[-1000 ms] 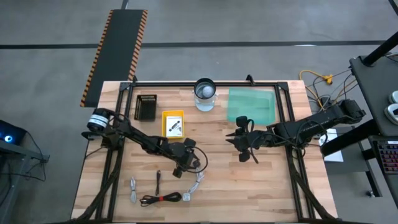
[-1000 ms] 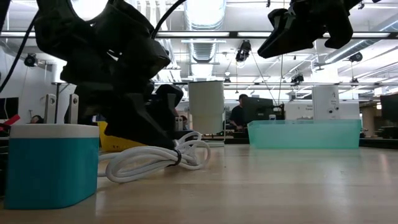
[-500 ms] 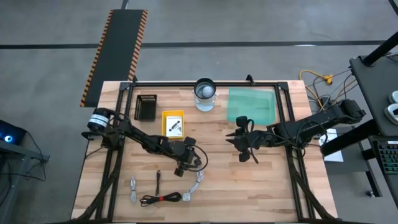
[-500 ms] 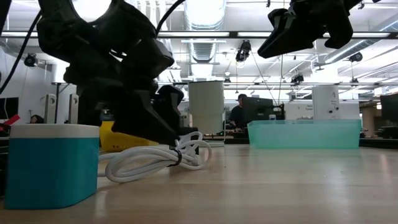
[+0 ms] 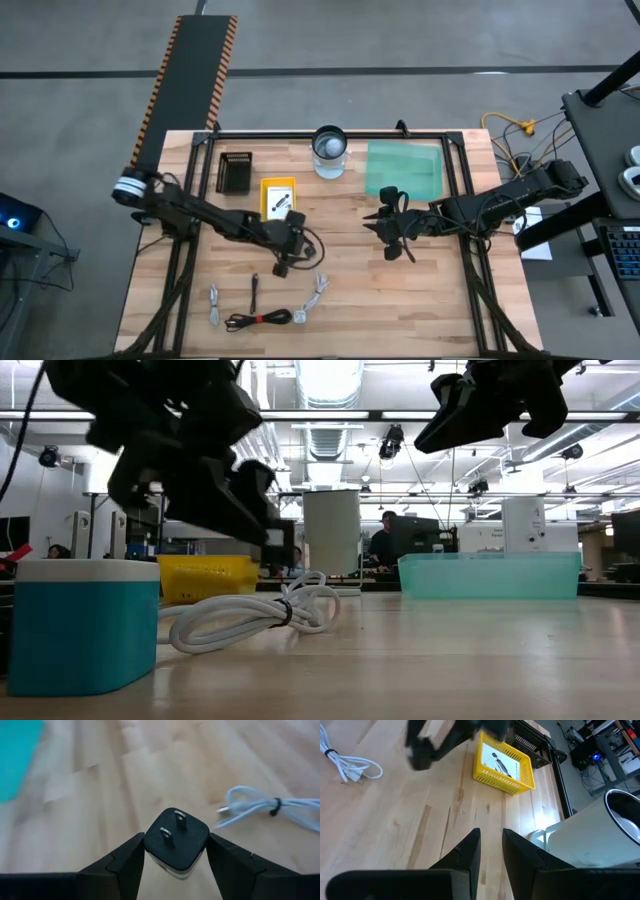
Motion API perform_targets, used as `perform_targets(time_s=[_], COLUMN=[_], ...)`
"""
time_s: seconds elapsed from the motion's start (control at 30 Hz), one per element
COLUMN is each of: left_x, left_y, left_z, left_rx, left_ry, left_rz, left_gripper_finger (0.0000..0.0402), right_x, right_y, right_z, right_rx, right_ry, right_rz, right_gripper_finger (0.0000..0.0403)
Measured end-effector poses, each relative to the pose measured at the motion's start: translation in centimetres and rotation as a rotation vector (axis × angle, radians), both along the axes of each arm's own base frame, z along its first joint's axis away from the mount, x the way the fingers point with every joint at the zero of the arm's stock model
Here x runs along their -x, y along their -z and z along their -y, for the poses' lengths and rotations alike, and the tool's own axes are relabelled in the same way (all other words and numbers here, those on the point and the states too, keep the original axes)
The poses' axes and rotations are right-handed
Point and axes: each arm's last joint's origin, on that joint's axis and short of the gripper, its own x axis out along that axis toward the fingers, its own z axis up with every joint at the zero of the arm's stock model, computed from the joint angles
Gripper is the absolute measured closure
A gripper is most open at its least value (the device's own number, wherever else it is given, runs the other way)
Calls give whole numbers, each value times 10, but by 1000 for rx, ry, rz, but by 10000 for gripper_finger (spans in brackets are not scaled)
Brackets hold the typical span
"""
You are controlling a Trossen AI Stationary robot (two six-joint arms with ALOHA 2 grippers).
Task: Pick and place items into bin
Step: Put the black charger adapter into the black bin
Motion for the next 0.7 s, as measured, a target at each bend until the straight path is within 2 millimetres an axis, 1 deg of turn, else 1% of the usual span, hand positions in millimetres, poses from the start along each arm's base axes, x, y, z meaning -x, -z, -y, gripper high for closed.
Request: perform_targets(time_s=[0.13,0.23,0.37,0.57,0.7], left_x=[17,31,49,70,83], left_y=[-19,-28,-36,-46,-51], left_z=[-9,-15,-24,-36,-43], left_rx=[-30,-82,-144,-135,-163], left_ry=[-139,-255,-378,-566,-699], left_rz=[-39,-51,-45,-51,-50], left_gripper_finger=[211,211,211,211,211], right_x=[0,0,0,0,0], right_y=[0,0,0,0,0], right_z=[0,0,0,0,0], right_rx=[-4,-4,-6,-6,-6], right_ry=[2,3,4,4,4], right_rz=[1,2,2,2,2], right_gripper_finger=[335,335,335,335,335])
